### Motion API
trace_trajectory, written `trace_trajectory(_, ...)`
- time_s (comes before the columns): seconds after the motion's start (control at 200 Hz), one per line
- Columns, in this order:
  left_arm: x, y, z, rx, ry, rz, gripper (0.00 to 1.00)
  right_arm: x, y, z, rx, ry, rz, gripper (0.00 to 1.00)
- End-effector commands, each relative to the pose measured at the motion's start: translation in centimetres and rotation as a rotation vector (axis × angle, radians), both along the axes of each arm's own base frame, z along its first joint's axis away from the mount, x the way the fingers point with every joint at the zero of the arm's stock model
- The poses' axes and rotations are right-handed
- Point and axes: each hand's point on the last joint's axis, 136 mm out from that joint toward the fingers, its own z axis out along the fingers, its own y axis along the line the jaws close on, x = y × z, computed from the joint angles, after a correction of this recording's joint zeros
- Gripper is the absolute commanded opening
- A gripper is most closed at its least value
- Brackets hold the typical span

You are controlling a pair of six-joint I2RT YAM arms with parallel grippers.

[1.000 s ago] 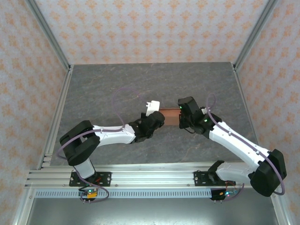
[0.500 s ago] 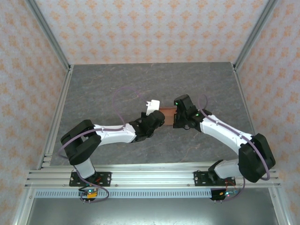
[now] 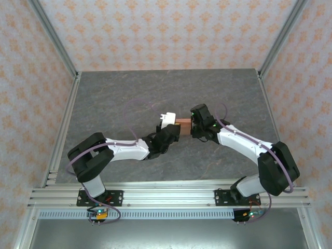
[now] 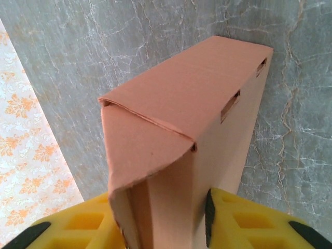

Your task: Fold the paper box

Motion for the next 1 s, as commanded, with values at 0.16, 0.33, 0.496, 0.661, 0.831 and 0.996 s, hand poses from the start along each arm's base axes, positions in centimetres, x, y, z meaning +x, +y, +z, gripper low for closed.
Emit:
trace_trajectory(0.16,-2.6,-1.5,6.3,-0.259,-0.036,-0.222,0.75,-0.3,-1.7,-1.4,-0.089,-0.015,-0.019,0.39)
trace_trajectory(0.33,-0.9,1.6,9.0,-0.389,-0.003,-0.194,0.77,-0.4,-2.1,-1.9,-0.116,-0.013,-0.012,0.39)
trace_trajectory(0.496,2.4,2.7,8.5,-0.342,0.108,-0.184,0.78,-0.6,-2.1,-2.1,-0.124,-0.007,0.001,0.40)
trace_trajectory(0.661,3.4,1.4,4.9,-0.324,0.193,-0.207,0.77,-0.8,-2.1,-2.6,-0.123,0.006,0.006,0.40)
trace_trajectory(0.831,3.1,0.1,0.5,-0.364,0.302,-0.222,0.72,-0.6,-2.1,-2.7,-0.124,0.006,0.001,0.42)
trace_trajectory(0.996,1.7,1.1,-2.3,-0.384,0.351,-0.143,0.70,-0.5,-2.2,-3.0,-0.125,0.013,-0.004,0.42)
